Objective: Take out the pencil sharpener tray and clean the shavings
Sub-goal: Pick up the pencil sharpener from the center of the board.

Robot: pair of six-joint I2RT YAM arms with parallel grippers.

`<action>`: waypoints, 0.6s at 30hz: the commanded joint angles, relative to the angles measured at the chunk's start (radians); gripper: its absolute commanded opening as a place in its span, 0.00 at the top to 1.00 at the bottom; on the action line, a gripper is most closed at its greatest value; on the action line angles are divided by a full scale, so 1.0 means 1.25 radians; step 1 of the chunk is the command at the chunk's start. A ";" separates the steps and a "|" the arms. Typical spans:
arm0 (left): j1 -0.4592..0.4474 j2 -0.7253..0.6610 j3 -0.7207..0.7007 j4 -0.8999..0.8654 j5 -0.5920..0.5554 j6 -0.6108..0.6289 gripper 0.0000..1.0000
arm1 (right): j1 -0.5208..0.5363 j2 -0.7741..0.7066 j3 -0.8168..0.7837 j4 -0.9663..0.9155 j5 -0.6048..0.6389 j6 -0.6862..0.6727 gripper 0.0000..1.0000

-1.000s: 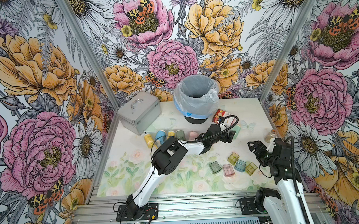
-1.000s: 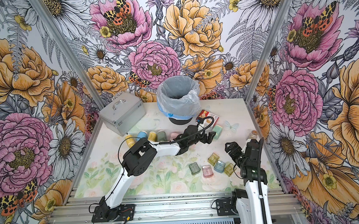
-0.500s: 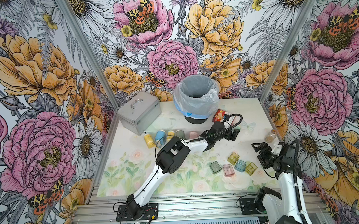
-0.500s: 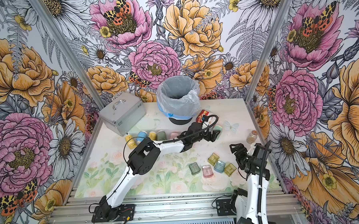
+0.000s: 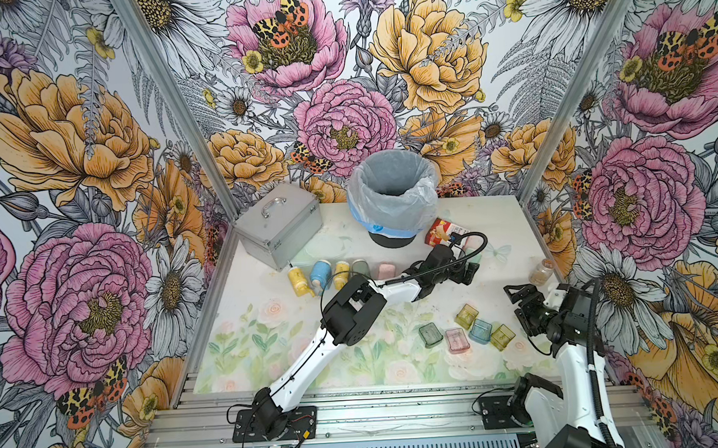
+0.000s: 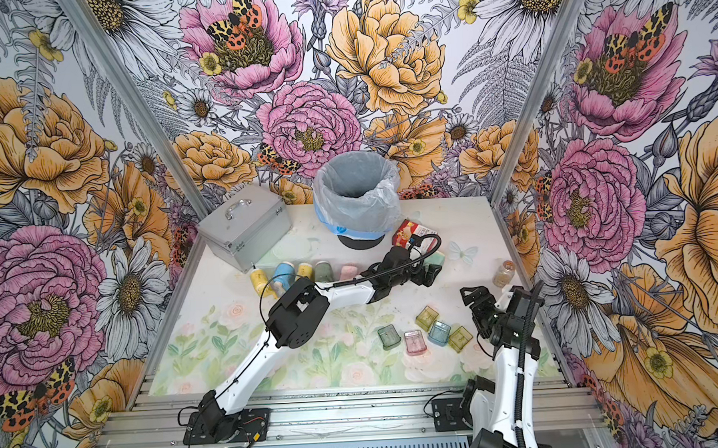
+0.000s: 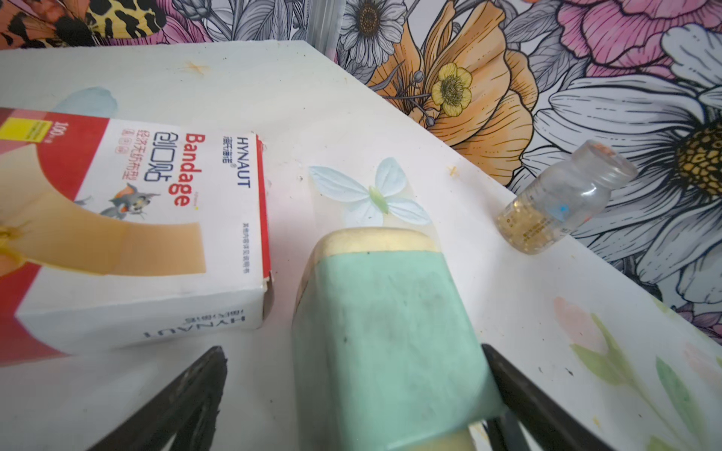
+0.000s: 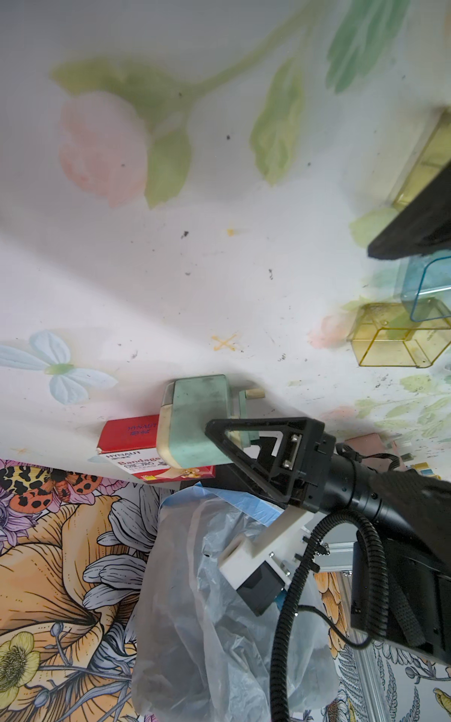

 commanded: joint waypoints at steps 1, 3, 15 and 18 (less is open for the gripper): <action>-0.005 0.035 0.042 -0.028 -0.041 -0.013 0.01 | -0.005 -0.001 -0.006 0.024 -0.006 -0.013 0.15; -0.009 0.047 0.066 -0.047 -0.057 -0.012 0.01 | -0.005 0.002 -0.007 0.029 -0.007 -0.013 0.15; -0.017 0.083 0.154 -0.138 -0.145 -0.039 0.04 | -0.013 0.013 -0.005 0.048 -0.008 -0.009 0.15; -0.016 0.089 0.168 -0.149 -0.152 -0.046 0.09 | -0.015 0.015 -0.004 0.051 -0.009 -0.007 0.15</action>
